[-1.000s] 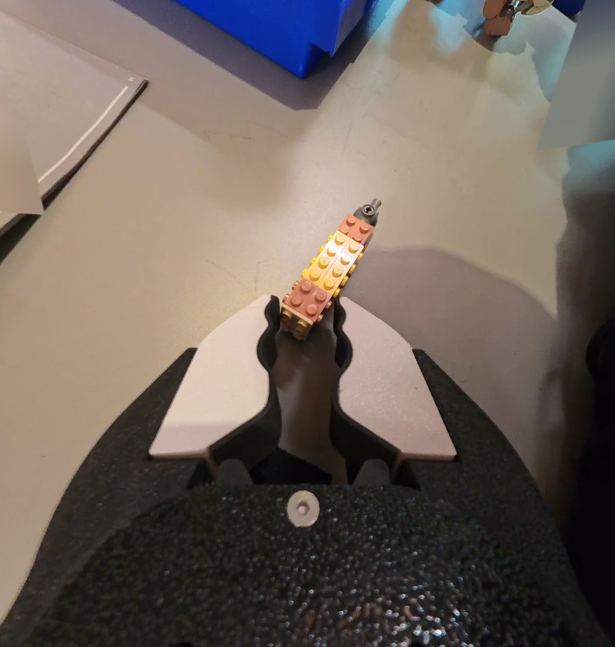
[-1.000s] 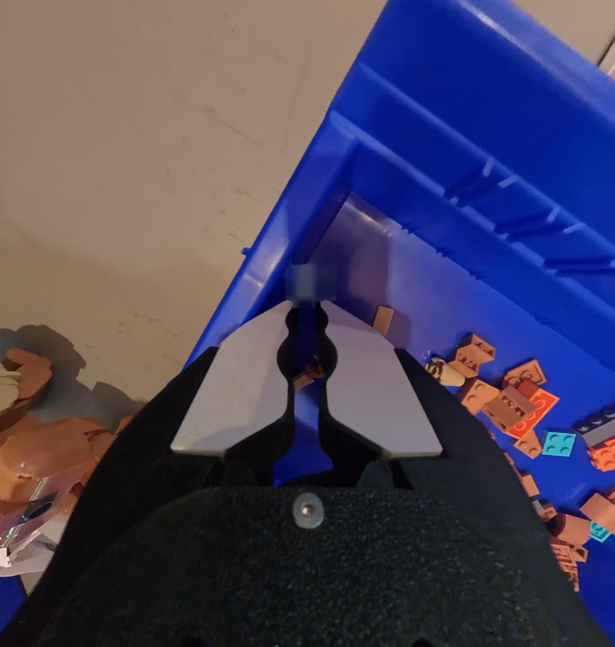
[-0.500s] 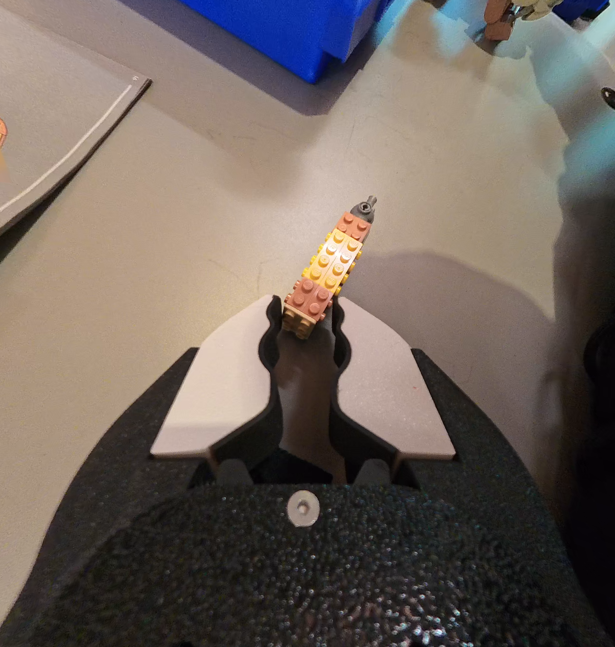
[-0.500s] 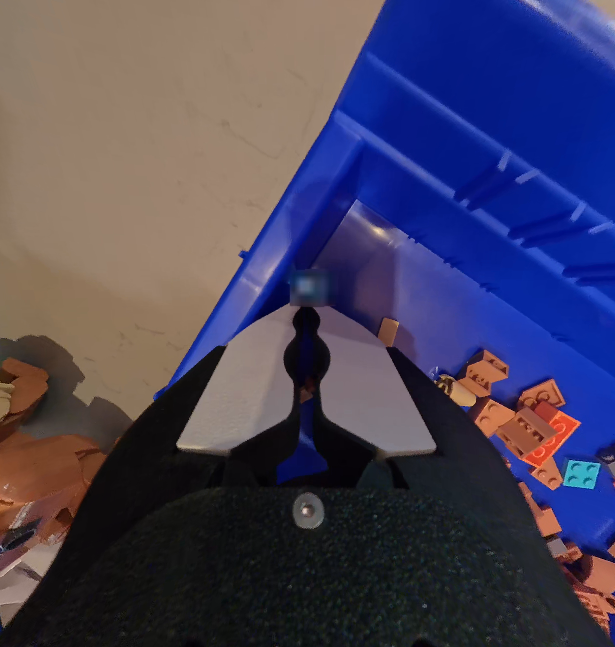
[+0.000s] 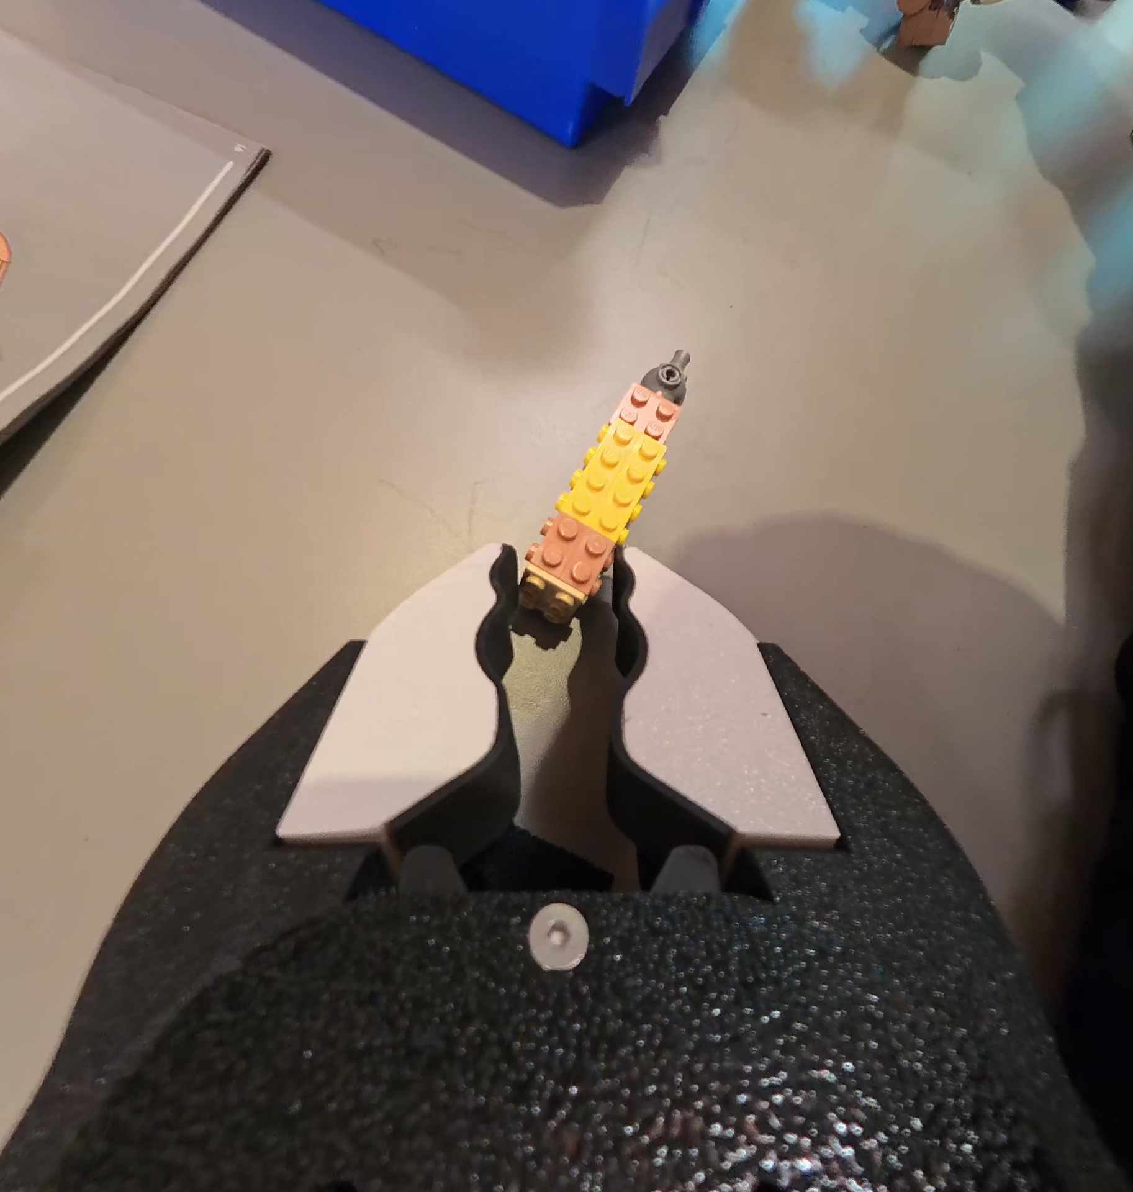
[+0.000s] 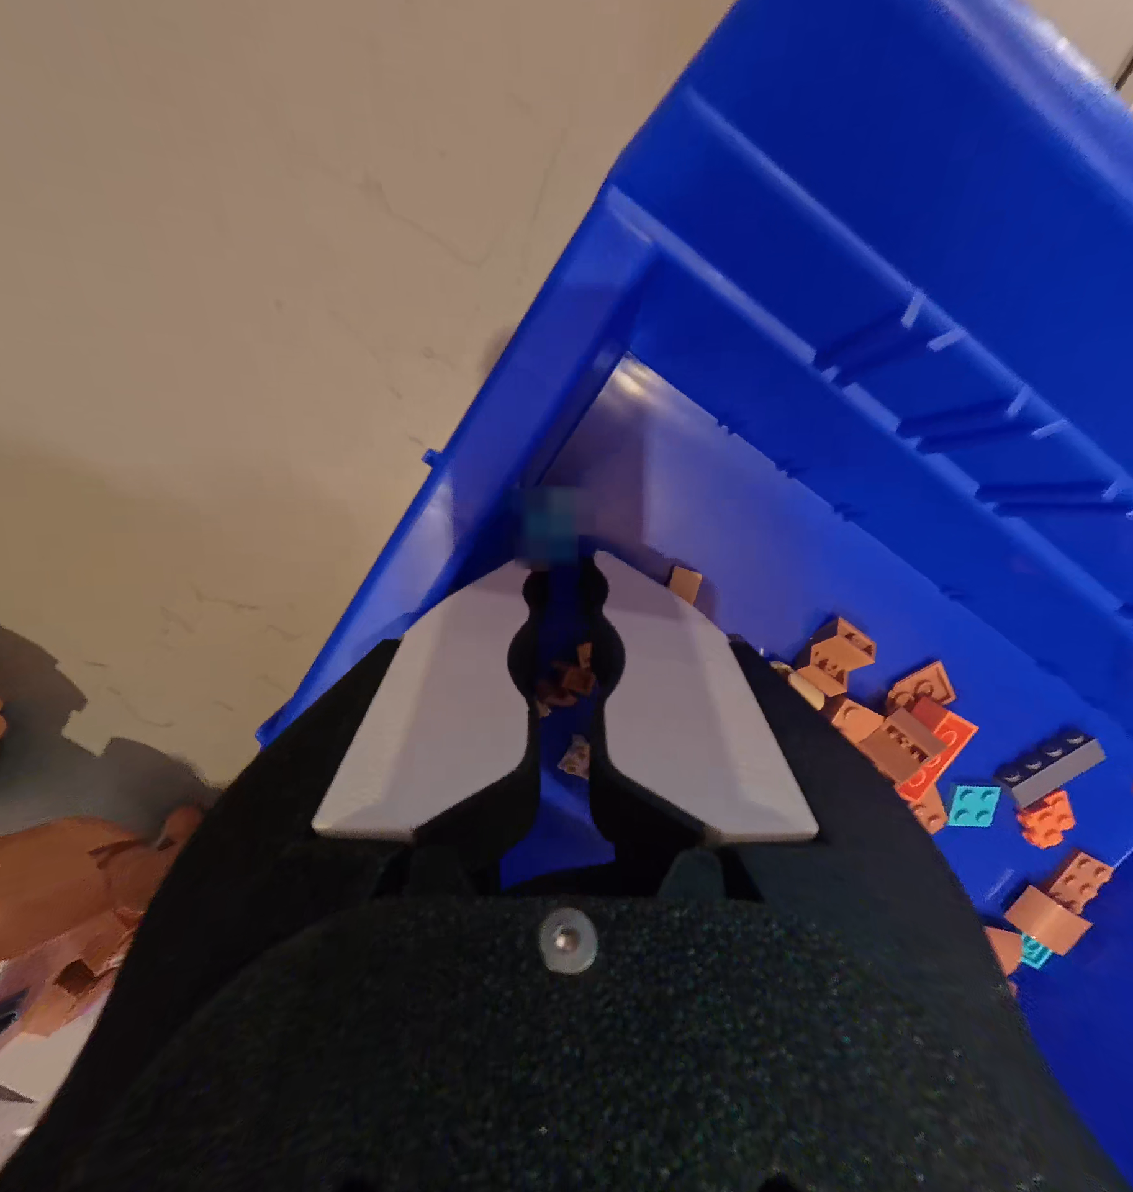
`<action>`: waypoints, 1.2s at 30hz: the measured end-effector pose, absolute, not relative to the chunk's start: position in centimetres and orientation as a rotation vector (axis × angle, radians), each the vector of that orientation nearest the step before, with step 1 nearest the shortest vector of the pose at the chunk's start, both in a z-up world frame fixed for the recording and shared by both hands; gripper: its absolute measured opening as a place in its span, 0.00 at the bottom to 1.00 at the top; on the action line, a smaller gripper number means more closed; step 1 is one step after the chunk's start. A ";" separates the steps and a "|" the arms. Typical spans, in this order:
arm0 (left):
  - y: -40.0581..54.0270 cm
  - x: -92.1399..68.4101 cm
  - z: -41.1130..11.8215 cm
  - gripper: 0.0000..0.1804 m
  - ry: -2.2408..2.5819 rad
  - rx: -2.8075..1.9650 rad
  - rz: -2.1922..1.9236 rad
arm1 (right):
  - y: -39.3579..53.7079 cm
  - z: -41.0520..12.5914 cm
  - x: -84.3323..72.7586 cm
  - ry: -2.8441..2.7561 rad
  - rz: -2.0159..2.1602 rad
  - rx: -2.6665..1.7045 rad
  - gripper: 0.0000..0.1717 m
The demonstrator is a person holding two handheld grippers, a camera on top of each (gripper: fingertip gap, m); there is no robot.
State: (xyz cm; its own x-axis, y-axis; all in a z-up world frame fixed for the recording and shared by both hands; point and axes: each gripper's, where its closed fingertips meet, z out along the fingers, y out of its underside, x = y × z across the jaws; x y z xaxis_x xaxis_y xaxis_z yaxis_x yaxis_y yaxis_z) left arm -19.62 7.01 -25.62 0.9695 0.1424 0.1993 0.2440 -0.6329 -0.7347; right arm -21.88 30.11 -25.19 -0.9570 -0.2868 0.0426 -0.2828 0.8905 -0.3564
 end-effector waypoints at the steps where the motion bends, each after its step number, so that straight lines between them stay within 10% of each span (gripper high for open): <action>1: 7.0 -19.6 -25.6 0.15 -0.273 -2.262 -0.159 | 30.1 -25.2 -21.8 3.038 -0.570 -0.478 0.07; 36: 7.0 -20.1 -25.3 0.15 -0.313 -2.237 -0.167 | 27.5 -24.6 -19.9 2.920 -0.728 -0.372 0.07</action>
State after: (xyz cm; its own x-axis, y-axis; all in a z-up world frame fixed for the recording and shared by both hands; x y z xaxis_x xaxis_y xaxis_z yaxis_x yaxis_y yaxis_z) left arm -20.11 6.97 -25.35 0.9598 0.1667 0.2258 0.2804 -0.6083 -0.7425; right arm -19.94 27.46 -24.58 -0.9640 -0.2617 -0.0467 -0.2092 0.8552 -0.4743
